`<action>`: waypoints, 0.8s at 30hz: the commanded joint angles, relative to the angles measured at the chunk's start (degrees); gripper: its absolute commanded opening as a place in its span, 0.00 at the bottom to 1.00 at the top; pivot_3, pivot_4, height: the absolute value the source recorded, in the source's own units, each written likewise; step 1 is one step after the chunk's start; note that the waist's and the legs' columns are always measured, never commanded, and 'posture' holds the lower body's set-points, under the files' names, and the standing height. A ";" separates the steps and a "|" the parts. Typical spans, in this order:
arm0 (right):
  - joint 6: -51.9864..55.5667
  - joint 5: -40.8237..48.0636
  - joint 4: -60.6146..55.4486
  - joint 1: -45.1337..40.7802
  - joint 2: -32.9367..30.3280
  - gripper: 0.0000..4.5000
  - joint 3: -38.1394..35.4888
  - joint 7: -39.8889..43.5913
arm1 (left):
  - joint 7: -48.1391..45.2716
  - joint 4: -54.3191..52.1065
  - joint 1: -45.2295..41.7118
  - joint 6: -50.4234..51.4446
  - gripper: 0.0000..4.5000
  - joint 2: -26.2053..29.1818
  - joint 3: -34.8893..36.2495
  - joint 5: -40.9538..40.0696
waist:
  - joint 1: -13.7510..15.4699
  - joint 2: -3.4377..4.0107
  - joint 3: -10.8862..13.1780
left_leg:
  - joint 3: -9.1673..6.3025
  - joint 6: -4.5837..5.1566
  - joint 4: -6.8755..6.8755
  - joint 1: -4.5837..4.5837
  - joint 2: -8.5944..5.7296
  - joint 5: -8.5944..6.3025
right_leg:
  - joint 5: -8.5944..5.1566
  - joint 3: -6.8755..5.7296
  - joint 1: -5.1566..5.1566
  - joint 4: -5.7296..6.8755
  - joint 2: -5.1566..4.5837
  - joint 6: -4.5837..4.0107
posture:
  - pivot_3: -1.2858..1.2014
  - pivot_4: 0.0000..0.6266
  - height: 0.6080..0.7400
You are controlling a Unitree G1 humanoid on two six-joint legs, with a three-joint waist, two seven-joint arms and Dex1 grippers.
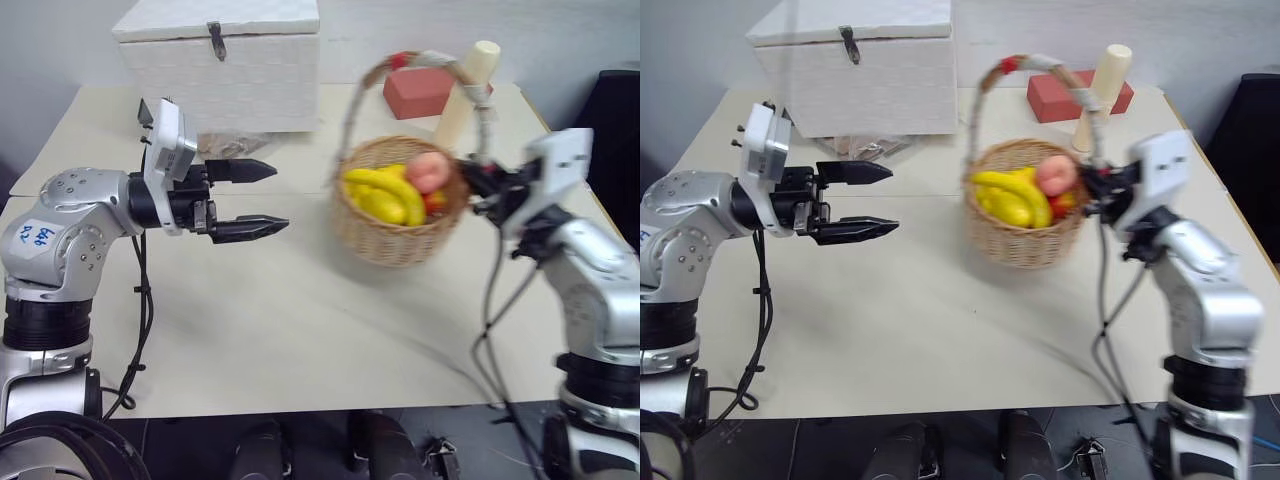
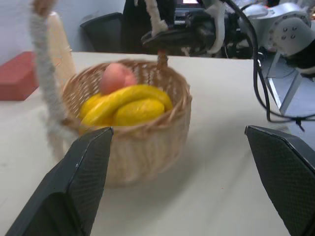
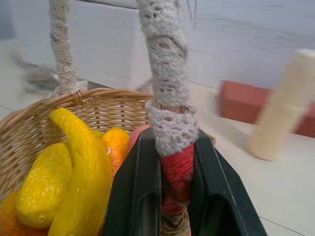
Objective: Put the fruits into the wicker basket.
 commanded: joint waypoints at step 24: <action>16.95 25.12 -4.77 49.80 -20.12 0.99 -63.32 29.41 | -9.62 12.72 -6.21 -5.02 1.00 -2.79 -0.33 3.76 | 0.26 -0.03 0.05 | -0.08 0.11 0.01 0.32 -0.15 0.04 | -0.01 0.10 0.28 -0.11 -0.08 -0.02 | 0.52 0.24 1.00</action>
